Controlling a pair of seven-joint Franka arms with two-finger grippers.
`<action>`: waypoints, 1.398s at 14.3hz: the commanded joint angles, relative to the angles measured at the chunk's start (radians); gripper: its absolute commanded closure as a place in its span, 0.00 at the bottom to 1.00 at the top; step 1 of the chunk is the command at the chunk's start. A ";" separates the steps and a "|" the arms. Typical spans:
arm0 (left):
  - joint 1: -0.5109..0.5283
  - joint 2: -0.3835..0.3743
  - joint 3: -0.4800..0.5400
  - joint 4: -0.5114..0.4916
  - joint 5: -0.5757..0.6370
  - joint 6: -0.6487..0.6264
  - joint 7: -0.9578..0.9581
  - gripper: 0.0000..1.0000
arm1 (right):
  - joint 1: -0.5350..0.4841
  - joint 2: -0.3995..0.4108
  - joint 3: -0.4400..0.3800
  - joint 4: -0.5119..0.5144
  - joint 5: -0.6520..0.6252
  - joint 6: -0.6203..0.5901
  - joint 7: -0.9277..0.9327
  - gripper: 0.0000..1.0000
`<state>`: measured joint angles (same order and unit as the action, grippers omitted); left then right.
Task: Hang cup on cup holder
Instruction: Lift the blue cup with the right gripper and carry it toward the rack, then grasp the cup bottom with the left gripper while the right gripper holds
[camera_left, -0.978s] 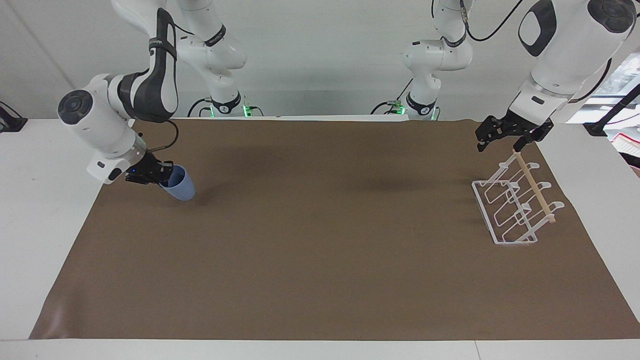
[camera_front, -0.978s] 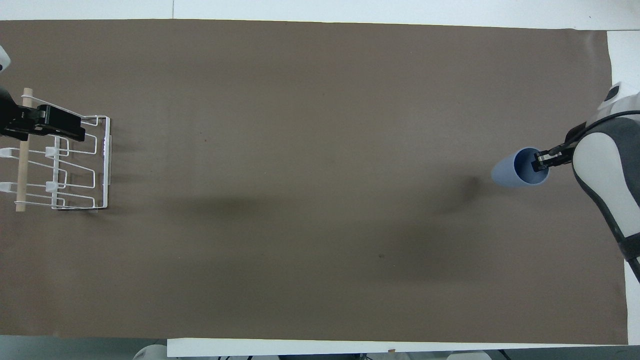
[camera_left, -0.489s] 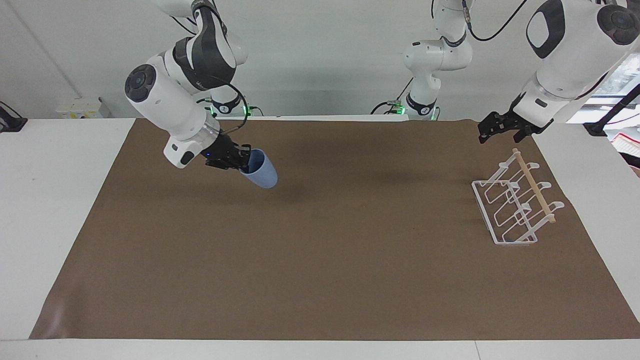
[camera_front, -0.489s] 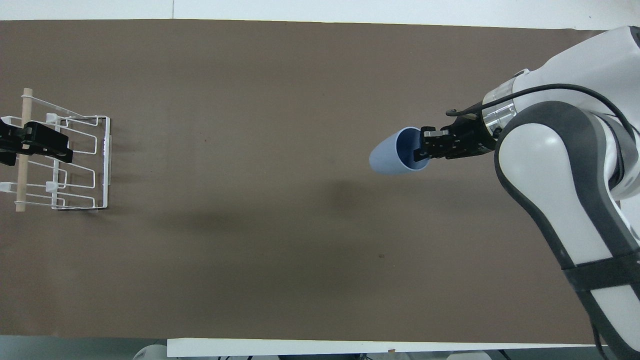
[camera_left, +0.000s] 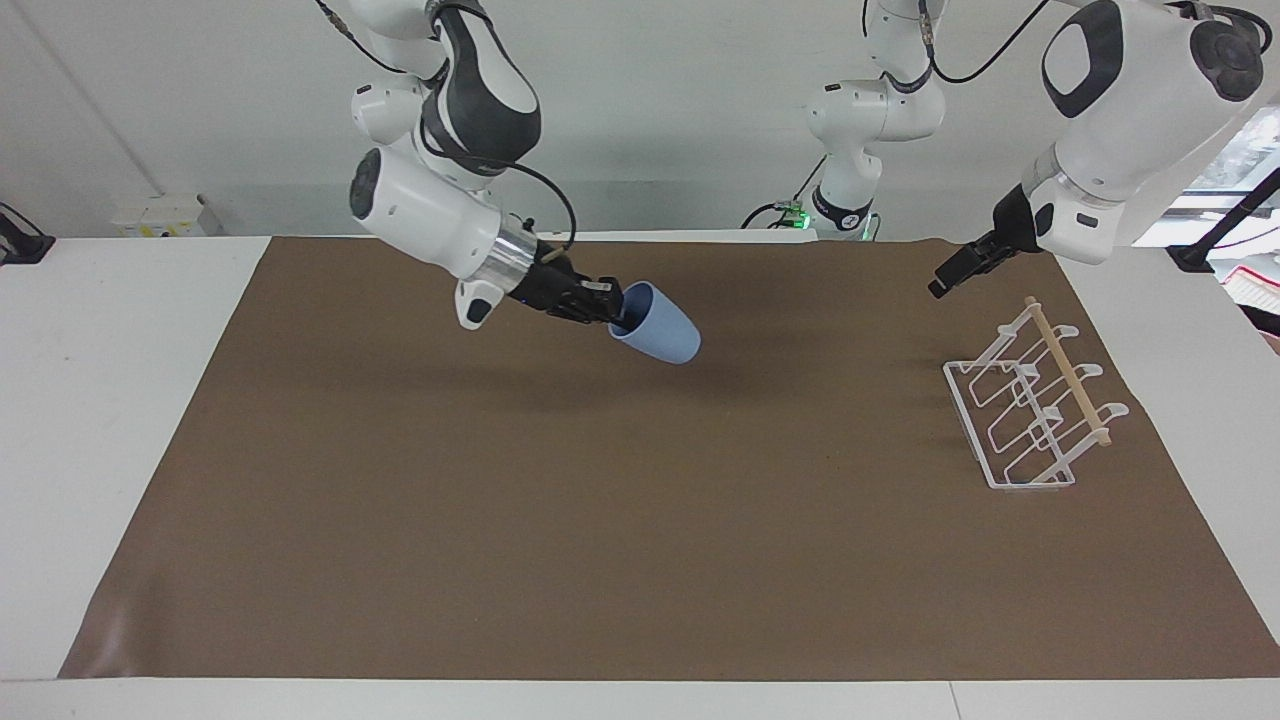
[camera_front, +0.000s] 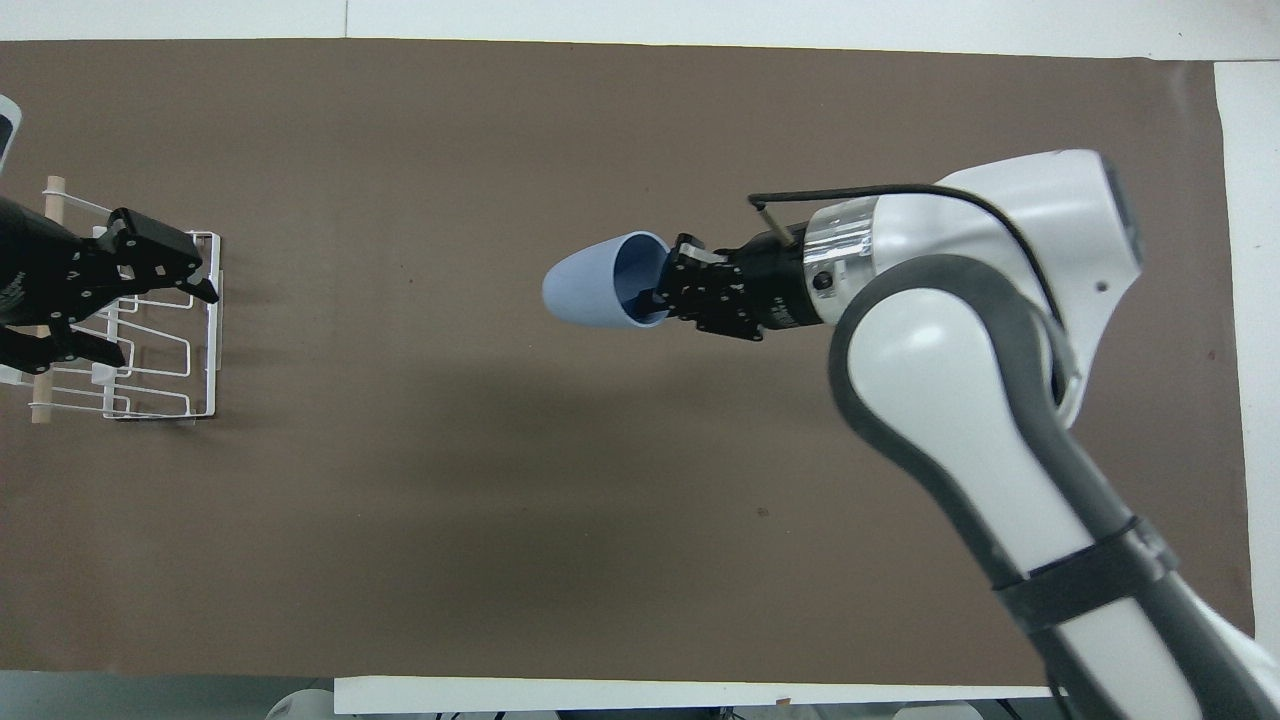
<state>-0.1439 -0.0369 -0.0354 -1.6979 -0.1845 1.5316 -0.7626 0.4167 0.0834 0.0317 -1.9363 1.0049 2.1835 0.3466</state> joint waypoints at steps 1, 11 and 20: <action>-0.092 -0.032 0.005 -0.042 -0.047 0.106 -0.308 0.00 | 0.065 -0.028 -0.006 -0.079 0.137 0.068 0.018 1.00; -0.266 -0.021 0.003 -0.149 -0.243 0.370 -0.854 0.00 | 0.143 -0.019 -0.006 -0.096 0.184 0.171 0.038 1.00; -0.329 0.038 0.003 -0.230 -0.294 0.499 -0.853 0.00 | 0.142 -0.019 -0.006 -0.098 0.184 0.171 0.038 1.00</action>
<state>-0.4459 0.0042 -0.0468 -1.9097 -0.4567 1.9885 -1.6033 0.5564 0.0830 0.0266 -2.0150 1.1658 2.3401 0.3777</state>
